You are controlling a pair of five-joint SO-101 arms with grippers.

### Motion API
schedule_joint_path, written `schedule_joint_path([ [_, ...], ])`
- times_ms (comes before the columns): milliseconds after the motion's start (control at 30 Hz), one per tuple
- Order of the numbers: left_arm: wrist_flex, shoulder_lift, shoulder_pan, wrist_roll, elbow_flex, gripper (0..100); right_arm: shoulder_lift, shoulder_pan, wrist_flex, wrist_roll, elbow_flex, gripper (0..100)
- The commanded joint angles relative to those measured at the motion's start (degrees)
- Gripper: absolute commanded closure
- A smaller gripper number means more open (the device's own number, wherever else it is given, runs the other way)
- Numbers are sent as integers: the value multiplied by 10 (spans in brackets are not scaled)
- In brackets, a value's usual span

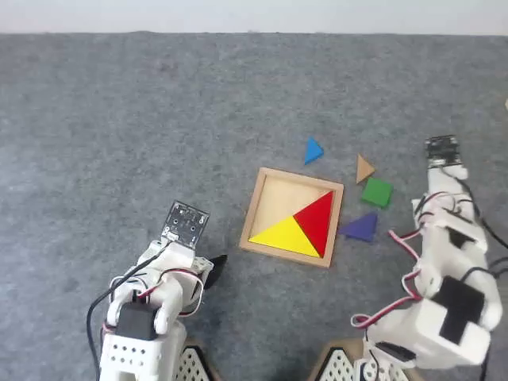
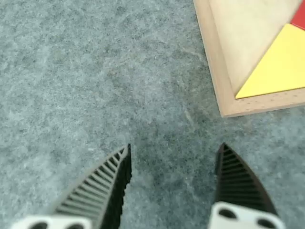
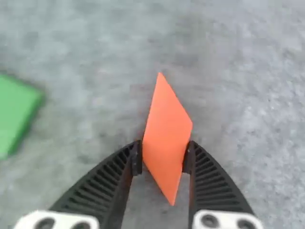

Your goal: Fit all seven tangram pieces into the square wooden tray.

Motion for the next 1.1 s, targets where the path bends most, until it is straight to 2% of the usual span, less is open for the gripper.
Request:
schedule_joint_path([
  [0, 3, -10, 5, 4, -7, 720, -41, -19, 1, 52, 43, 865],
  [200, 3, -10, 4, 4, -7, 720, -119, -22, 1, 76, 93, 868],
  [367, 3, -10, 4, 4, -7, 720, -168, -1, 1, 113, 119, 980],
  [667, 3, -10, 4, 4, -7, 720, -291, 68, 2, 131, 146, 969],
  [900, 3, -10, 4, 4, -7, 720, -304, 31, 1, 69, 152, 958],
  [1067, 3, -10, 4, 4, -7, 720, -204, -6, 13, 21, 84, 868],
])
